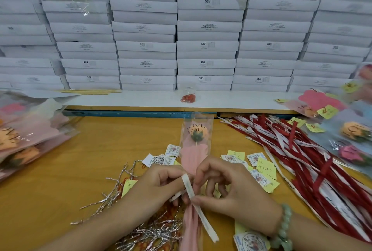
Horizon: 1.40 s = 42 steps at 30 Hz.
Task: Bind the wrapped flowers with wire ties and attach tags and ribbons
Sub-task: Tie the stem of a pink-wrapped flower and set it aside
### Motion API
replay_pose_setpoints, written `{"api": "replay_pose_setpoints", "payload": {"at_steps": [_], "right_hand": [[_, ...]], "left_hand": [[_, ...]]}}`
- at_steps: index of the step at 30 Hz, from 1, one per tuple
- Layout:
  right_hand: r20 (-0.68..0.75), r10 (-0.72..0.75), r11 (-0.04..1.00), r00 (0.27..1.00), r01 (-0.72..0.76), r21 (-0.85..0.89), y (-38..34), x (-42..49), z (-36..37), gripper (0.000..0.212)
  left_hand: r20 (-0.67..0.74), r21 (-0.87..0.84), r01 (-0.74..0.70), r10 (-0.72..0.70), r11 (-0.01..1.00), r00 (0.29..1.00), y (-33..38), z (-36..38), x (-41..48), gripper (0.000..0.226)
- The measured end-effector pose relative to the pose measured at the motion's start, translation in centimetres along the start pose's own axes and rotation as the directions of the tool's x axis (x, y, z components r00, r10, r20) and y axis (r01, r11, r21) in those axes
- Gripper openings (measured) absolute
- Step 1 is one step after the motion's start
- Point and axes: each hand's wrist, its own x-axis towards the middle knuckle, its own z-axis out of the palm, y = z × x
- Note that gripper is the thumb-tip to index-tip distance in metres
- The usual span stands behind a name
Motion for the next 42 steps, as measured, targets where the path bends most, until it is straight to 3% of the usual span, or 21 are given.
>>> {"api": "replay_pose_setpoints", "payload": {"at_steps": [5, 10, 15, 25, 34, 38, 42], "right_hand": [[-0.06, 0.011, 1.0, 0.998, -0.012, -0.021, 0.0, 0.1, -0.1, 0.019], [-0.145, 0.007, 0.994, 0.989, -0.022, -0.103, 0.1, 0.2, 0.0, 0.024], [-0.132, -0.016, 0.981, 0.991, -0.011, -0.195, 0.0, 0.0, -0.1, 0.026], [-0.115, -0.041, 0.897, 0.993, -0.014, -0.443, 0.0, -0.1, 0.2, 0.032], [-0.087, -0.029, 0.922, 0.996, -0.006, -0.387, 0.3, 0.2, 0.1, 0.025], [-0.114, -0.017, 0.925, 0.993, -0.027, -0.379, 0.5, 0.3, -0.1, 0.006], [-0.118, -0.02, 0.914, 0.993, -0.029, -0.405, 0.3, 0.3, -0.1, 0.009]], "left_hand": [[-0.005, -0.011, 0.007, -0.007, 1.0, 1.0, -0.3, -0.2, -0.1, 0.031], [-0.002, -0.038, -0.006, 0.006, 0.999, 1.0, -0.7, -0.2, 0.0, 0.011], [-0.031, -0.042, -0.009, 0.008, 0.999, 0.999, -1.9, -0.4, 0.5, 0.032], [-0.022, -0.012, -0.018, 0.018, 1.0, 1.0, -1.9, -0.2, 0.6, 0.004], [-0.083, -0.046, -0.011, 0.007, 0.999, 0.997, -2.1, -0.6, 0.6, 0.027], [-0.076, -0.052, -0.029, 0.025, 0.998, 0.997, -2.2, -0.5, 0.7, 0.023], [-0.099, -0.097, -0.049, 0.039, 0.994, 0.994, -2.1, -0.5, 0.7, 0.023]]}}
